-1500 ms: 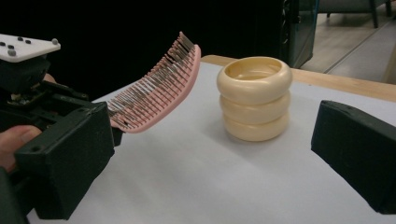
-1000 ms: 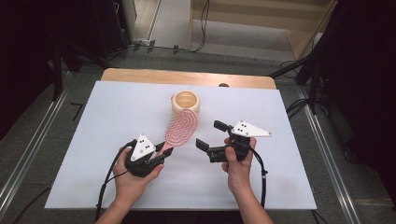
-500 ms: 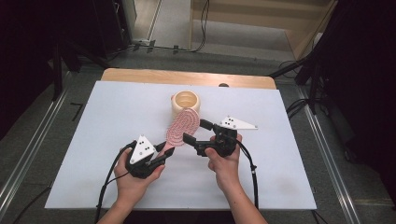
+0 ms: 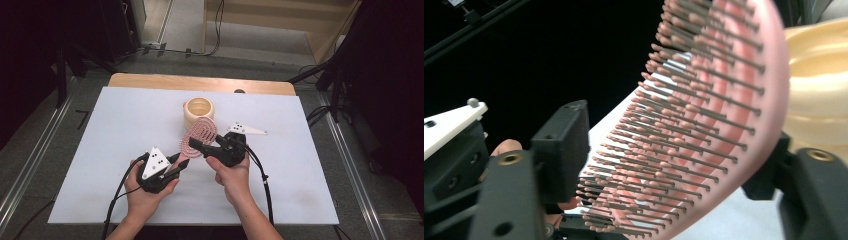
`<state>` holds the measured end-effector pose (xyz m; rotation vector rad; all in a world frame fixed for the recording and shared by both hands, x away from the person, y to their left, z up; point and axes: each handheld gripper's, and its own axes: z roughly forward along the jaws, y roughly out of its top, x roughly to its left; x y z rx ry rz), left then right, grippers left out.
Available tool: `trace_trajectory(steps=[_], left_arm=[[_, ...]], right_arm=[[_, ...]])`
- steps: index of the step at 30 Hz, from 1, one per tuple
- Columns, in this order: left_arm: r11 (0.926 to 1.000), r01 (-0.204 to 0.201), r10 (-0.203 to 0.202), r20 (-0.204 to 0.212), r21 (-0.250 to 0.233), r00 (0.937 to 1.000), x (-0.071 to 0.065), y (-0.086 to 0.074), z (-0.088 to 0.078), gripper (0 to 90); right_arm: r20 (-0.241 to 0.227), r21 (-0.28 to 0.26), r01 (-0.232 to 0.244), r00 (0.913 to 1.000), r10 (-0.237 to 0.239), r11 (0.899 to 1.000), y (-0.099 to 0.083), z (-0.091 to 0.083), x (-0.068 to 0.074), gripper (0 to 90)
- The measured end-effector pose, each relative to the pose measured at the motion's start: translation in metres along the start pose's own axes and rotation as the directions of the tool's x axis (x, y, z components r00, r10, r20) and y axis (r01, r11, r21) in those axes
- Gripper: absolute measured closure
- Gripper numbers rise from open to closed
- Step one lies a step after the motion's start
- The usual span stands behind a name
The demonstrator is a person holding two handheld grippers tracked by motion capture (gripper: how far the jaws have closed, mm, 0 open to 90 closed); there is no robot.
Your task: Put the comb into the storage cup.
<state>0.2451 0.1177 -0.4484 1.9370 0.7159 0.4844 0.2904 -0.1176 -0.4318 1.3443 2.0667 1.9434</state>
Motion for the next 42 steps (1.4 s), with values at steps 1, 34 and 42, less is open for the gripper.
trace_trajectory(steps=[1, 34, 42], left_arm=[[1.0000, -0.002, 0.002, -0.001, -0.001, 1.0000, 0.000, 0.000, 0.000, 70.3], [0.9962, 0.056, -0.052, 0.054, -0.067, 0.9972, 0.007, -0.006, -0.004, 26.8], [0.9895, 0.108, -0.099, 0.089, -0.097, 0.9911, 0.018, -0.010, -0.011, 0.0]], right_arm=[[-0.003, 0.000, -0.008, 1.0000, 0.008, 1.000, 0.000, 0.001, 0.000, 34.8], [-0.042, -0.033, -0.013, 0.9990, 0.012, 0.999, -0.001, -0.007, 0.003, 62.2], [-0.028, -0.053, 0.031, 0.9991, -0.033, 0.998, 0.003, -0.013, 0.004, 62.2]])
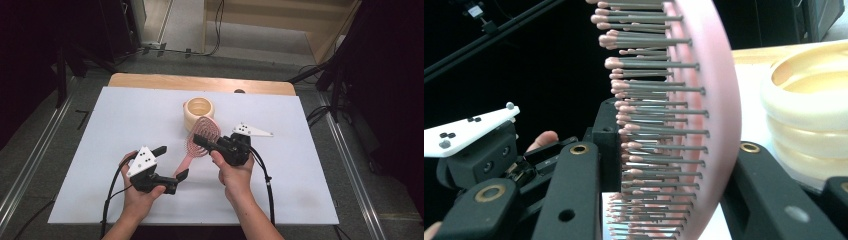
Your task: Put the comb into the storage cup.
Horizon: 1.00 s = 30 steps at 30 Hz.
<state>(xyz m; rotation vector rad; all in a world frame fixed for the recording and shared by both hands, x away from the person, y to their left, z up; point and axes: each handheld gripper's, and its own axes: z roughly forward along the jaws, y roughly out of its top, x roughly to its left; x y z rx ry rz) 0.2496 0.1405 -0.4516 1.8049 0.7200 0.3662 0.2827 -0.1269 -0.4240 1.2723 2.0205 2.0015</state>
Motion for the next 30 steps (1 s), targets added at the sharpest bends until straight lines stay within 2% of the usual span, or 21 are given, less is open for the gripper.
trace_trajectory(steps=[2, 3, 9, 22, 30], left_arm=[[0.9999, -0.001, 0.001, 0.009, -0.011, 1.0000, 0.004, -0.001, -0.004, 0.0], [1.0000, 0.000, 0.000, -0.008, -0.008, 1.0000, 0.006, -0.001, -0.008, 0.0], [0.9999, -0.005, 0.005, -0.022, -0.011, 0.9997, 0.012, -0.006, -0.017, 0.0], [0.9989, -0.019, 0.016, -0.077, -0.043, 0.9969, 0.031, -0.019, -0.045, 0.0], [0.9979, -0.004, -0.002, -0.105, -0.065, 0.9945, 0.042, -0.026, -0.062, 0.0]], right_arm=[[0.000, -0.005, 0.006, 1.0000, -0.006, 1.000, 0.001, -0.001, 0.000, 62.2], [0.001, -0.008, 0.016, 0.9999, -0.016, 1.000, 0.002, -0.002, 0.000, 62.2], [0.005, -0.013, 0.034, 0.9994, -0.034, 0.999, 0.007, -0.004, -0.001, 62.2], [0.006, -0.015, 0.046, 0.9989, -0.046, 0.999, 0.014, -0.005, -0.002, 62.3], [0.013, -0.018, 0.057, 0.9983, -0.057, 0.998, 0.018, -0.008, -0.004, 62.3]])
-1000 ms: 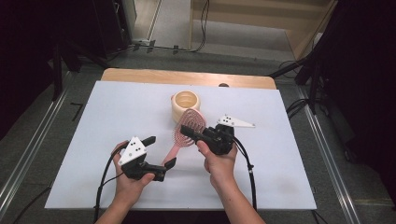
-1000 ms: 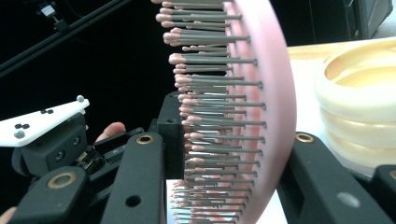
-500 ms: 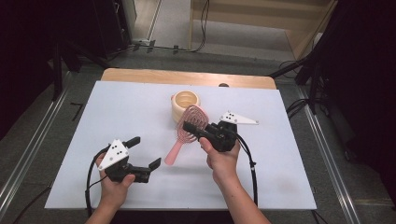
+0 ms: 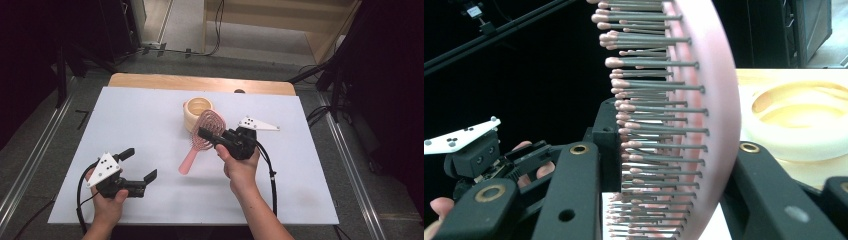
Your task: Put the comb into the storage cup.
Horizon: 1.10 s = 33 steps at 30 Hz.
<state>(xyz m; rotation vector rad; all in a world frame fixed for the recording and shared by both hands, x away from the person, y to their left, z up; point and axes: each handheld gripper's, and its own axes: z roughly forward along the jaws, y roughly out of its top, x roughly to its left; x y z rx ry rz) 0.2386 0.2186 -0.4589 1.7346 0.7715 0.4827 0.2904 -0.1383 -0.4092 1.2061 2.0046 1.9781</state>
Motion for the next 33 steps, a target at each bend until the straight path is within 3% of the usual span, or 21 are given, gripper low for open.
trace_trajectory(steps=[16, 33], left_arm=[[0.9989, 0.040, -0.042, -0.071, -0.024, 0.9966, 0.032, -0.017, -0.032, 0.0], [0.9978, 0.058, -0.062, -0.124, -0.033, 0.9904, 0.052, -0.029, -0.050, 0.0]], right_arm=[[0.008, -0.007, 0.018, 0.9998, -0.018, 1.000, 0.010, 0.001, -0.004, 62.3], [0.024, -0.027, 0.021, 0.9995, -0.021, 0.999, 0.022, -0.002, -0.011, 62.3]])
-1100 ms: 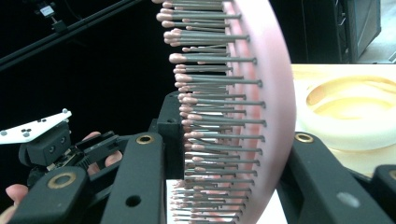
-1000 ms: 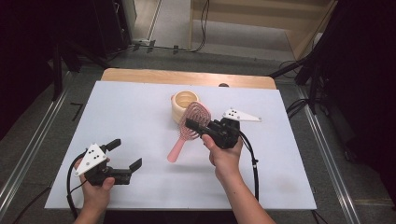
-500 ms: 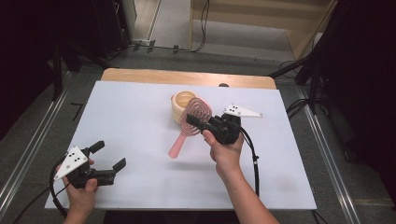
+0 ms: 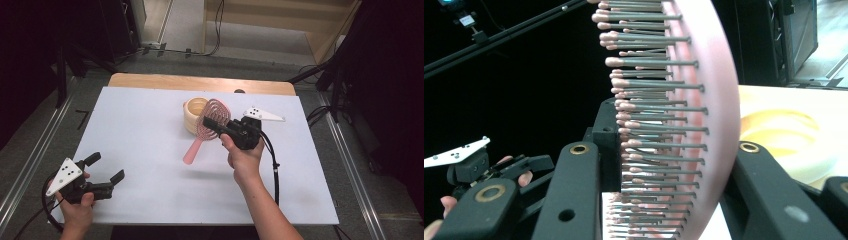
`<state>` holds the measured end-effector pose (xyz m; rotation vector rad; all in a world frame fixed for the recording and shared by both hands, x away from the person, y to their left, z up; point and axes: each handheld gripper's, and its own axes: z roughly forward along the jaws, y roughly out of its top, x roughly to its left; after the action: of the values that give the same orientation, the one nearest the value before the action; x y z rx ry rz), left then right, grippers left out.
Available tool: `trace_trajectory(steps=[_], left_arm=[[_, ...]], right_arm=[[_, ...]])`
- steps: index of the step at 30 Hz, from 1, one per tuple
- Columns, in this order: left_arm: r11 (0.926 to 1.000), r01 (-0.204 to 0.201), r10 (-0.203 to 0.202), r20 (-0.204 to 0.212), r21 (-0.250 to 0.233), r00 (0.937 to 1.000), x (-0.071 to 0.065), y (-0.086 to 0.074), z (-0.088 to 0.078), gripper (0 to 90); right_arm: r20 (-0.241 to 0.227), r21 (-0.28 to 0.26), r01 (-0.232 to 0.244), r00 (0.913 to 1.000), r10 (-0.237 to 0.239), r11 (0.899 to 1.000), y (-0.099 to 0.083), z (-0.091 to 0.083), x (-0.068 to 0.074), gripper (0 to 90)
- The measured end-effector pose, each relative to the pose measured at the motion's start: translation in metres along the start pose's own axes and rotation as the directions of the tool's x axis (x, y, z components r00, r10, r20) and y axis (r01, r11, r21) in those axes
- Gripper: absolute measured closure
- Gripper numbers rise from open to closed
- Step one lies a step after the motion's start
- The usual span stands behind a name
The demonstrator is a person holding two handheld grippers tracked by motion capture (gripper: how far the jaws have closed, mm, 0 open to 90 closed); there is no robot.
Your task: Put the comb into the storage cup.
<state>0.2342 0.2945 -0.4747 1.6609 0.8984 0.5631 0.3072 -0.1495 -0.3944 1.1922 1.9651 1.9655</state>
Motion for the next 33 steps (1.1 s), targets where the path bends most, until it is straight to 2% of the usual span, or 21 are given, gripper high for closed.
trace_trajectory(steps=[1, 2, 12, 19, 33], left_arm=[[1.0000, 0.000, 0.000, 0.000, 0.000, 1.0000, 0.000, 0.000, 0.000, 0.0], [0.9998, 0.018, -0.018, 0.003, -0.005, 0.9998, 0.003, -0.001, 0.000, 0.0], [0.9994, 0.033, -0.033, -0.006, -0.005, 0.9994, 0.006, -0.007, 0.002, 0.0], [0.9997, 0.024, -0.024, -0.011, -0.003, 0.9997, 0.004, -0.009, 0.003, 0.0], [0.9995, 0.030, -0.030, -0.010, -0.006, 0.9995, 0.004, -0.009, 0.003, 0.0]], right_arm=[[0.000, -0.001, 0.000, 1.0000, 0.000, 1.000, 0.001, 0.000, 0.000, 62.3], [0.002, -0.003, 0.004, 1.0000, -0.004, 1.000, 0.003, -0.001, 0.000, 62.3], [0.009, -0.016, 0.013, 0.9999, -0.013, 1.000, 0.012, -0.001, -0.003, 62.4], [0.016, -0.035, 0.012, 0.9998, -0.012, 0.999, 0.018, -0.001, -0.008, 62.3], [0.029, -0.038, 0.023, 0.9993, -0.022, 0.999, 0.028, -0.002, -0.016, 62.4]])
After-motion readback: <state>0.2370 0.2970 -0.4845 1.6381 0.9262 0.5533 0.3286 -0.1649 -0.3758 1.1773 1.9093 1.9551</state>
